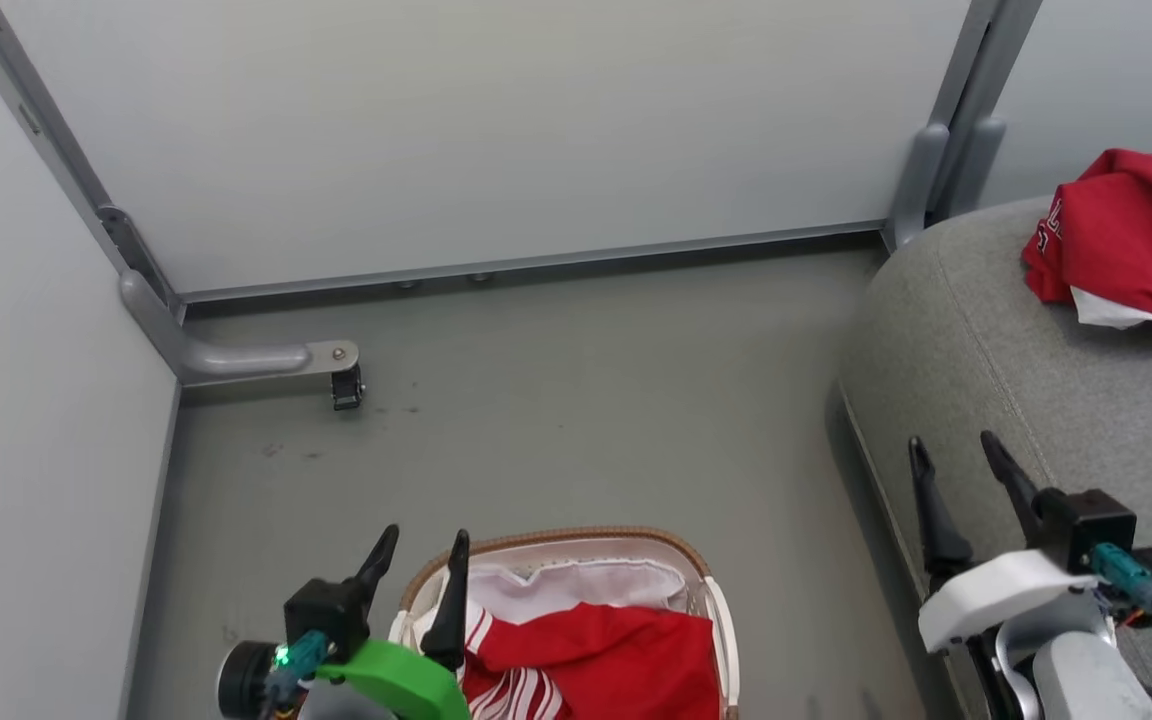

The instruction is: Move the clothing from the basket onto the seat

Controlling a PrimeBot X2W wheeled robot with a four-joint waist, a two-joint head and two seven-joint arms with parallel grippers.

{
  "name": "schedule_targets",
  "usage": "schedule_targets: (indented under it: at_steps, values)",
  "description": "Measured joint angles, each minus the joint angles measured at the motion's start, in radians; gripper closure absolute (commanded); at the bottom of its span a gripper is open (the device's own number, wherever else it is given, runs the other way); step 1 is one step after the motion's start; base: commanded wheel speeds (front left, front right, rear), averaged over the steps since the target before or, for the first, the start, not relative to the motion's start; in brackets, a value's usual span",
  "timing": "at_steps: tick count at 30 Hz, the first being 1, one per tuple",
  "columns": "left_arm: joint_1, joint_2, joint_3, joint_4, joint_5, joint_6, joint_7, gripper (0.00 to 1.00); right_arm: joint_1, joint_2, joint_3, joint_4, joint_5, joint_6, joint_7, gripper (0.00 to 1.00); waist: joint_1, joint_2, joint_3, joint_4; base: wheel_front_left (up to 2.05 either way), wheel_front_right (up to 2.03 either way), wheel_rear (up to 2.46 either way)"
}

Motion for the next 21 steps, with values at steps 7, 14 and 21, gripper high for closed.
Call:
schedule_targets:
  at_steps: [7,14,21]
  values:
    - [-0.208,0.002,-0.105,0.219,0.054,-0.016,0.017,0.0,-0.104,0.0,-0.004,-0.074,-0.012,0.0,-0.001,0.0,0.0,0.0,0.118,-0.046,0.0,0.0,0.0]
    - [-0.365,0.025,-0.187,0.416,0.111,-0.017,0.022,0.0,-0.18,-0.001,0.017,-0.124,0.022,0.0,-0.001,0.0,0.0001,0.0,0.253,-0.108,0.0,0.0,0.0]
    - [-0.491,0.035,-0.271,0.575,0.151,-0.02,0.036,0.0,-0.247,-0.002,0.037,-0.17,0.092,0.0,-0.002,0.0,0.0001,0.0,0.425,-0.183,0.0,0.0,0.0]
